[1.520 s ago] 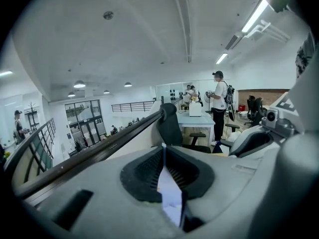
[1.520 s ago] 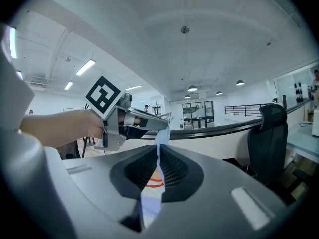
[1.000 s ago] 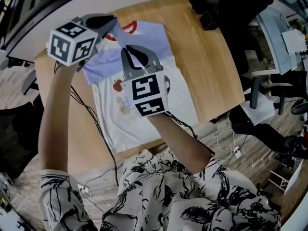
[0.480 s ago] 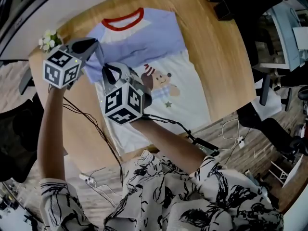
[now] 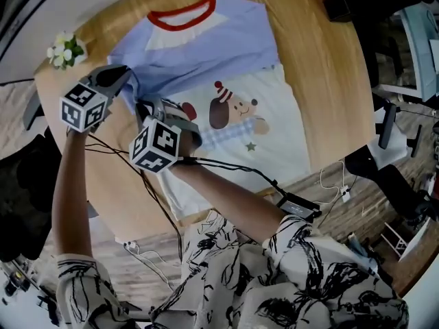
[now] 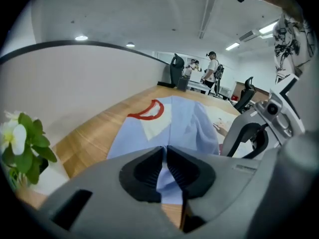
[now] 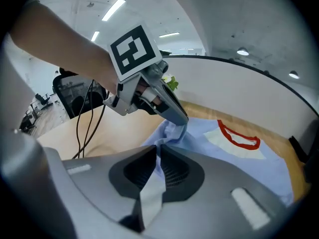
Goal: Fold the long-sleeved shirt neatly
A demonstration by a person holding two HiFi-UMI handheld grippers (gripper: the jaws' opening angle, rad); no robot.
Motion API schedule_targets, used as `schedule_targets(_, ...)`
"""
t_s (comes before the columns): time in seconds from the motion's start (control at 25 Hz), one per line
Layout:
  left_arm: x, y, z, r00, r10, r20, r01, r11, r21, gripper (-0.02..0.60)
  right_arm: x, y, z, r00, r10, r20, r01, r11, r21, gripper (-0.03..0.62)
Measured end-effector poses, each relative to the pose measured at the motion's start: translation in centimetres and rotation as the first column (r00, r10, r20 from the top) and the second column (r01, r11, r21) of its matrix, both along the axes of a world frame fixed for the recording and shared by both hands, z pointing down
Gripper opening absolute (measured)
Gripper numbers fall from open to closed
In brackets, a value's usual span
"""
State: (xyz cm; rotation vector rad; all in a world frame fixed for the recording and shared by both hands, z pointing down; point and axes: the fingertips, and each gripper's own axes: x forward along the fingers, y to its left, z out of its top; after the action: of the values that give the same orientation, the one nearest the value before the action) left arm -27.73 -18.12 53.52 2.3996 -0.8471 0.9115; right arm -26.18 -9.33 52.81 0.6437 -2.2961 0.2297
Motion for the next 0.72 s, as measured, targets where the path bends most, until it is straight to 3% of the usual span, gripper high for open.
schedule_targets(0.24, -3.1, 0.6, 1.8, 0.997, -0.075, 0.019, 0.076, 0.995, -0.059, 0.088, -1.4, 1.3, 2.2, 0.997, -0.073, -0.001, 0.073, 0.995, -0.065, 0.076)
schedule_targets(0.4, -4.7, -1.3, -1.4, 0.975, -0.221, -0.029, 0.221, 0.975, 0.028, 0.114, -2.6, 3.2, 2.9, 0.988, -0.156, 0.02, 0.157, 0.98, -0.123, 0.15)
schedule_targets(0.52, -2.4, -1.5, -2.3, 0.984, -0.175, -0.035, 0.176, 0.984, 0.027, 0.098, -3.2, 4.1, 3.3, 0.979, -0.203, 0.028, 0.205, 0.969, -0.135, 0.19)
schedule_targets(0.6, -0.9, -0.7, -0.2, 0.994, -0.105, 0.025, 0.106, 0.994, -0.033, 0.098, -3.6, 4.5, 3.4, 0.971, -0.235, 0.032, 0.237, 0.962, -0.133, 0.216)
schedule_targets(0.72, -2.1, 0.7, 3.5, 0.984, -0.128, 0.127, 0.142, 0.984, -0.11, 0.098, -4.3, 5.7, 3.1, 0.956, -0.29, 0.049, 0.294, 0.946, -0.136, 0.232)
